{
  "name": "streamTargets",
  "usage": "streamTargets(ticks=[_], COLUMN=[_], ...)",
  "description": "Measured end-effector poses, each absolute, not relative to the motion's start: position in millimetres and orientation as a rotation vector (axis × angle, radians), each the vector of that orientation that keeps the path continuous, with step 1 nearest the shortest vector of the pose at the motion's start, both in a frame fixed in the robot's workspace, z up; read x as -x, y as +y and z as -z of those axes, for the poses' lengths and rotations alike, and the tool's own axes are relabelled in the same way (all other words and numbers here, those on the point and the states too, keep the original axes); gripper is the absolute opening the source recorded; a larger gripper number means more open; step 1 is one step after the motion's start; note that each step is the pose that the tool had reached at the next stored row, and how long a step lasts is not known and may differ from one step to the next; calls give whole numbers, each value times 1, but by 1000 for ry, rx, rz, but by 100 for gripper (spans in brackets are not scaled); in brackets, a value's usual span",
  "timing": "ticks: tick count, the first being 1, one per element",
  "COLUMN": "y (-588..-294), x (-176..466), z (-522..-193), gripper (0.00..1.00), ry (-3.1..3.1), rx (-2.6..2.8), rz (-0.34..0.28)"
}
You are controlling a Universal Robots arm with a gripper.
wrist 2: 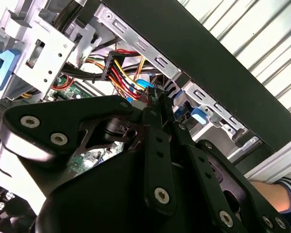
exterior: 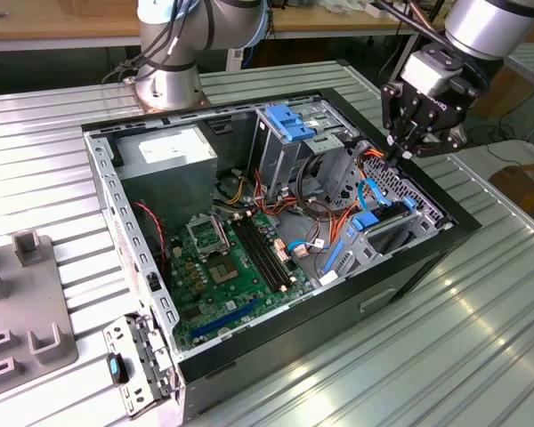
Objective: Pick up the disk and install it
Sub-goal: 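Insert the second disk wire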
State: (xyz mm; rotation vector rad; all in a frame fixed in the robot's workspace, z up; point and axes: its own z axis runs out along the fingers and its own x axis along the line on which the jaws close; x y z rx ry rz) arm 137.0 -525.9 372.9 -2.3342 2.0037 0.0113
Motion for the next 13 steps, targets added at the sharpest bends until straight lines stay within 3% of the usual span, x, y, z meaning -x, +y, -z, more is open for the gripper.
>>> streamTargets(ticks=[13], y=[-553], x=[-131], z=[-373], gripper=[17], ry=[2014], rx=[2324], rz=[-10])
